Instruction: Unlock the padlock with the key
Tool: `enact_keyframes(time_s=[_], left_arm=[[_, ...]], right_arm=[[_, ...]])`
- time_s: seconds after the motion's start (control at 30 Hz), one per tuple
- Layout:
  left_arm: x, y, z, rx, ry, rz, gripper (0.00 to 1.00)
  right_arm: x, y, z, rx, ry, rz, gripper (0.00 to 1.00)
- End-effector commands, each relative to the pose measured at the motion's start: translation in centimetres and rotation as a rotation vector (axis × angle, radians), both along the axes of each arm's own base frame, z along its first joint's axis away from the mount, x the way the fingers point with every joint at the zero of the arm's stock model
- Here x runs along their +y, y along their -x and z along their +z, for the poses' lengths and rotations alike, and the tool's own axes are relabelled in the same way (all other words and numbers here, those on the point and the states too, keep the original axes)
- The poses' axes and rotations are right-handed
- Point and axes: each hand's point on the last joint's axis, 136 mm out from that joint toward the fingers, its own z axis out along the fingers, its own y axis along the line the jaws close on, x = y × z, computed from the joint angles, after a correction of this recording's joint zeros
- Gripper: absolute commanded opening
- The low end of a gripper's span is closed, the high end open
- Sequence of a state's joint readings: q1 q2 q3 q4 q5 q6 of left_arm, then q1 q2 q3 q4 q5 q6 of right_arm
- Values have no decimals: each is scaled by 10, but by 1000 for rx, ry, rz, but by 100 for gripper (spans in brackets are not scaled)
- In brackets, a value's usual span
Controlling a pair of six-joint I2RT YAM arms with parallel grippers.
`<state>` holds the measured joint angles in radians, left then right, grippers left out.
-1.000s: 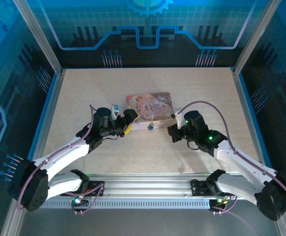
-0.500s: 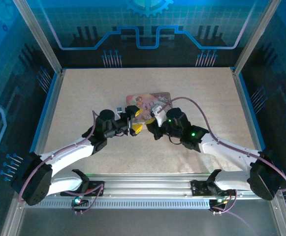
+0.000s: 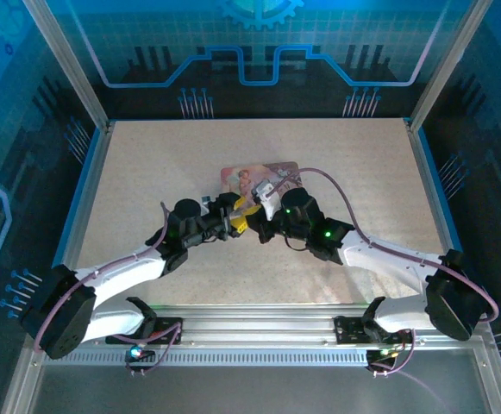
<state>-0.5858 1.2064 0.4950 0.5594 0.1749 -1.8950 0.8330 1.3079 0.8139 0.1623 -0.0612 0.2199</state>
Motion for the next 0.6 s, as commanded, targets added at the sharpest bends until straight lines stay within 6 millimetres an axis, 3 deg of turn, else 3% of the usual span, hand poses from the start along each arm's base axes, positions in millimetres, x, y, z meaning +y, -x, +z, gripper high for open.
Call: enact_keyframes(time_s=[0.0, 0.4, 0.57], left_arm=[[5, 0, 9, -20, 30, 41, 52], [8, 0, 5, -6, 32, 56, 38], [9, 1, 2, 4, 24, 59, 28]], right_arm=[[8, 4, 14, -18, -46, 16, 0], [8, 5, 6, 1, -37, 16, 0], [5, 4, 4, 6, -36, 2, 0]])
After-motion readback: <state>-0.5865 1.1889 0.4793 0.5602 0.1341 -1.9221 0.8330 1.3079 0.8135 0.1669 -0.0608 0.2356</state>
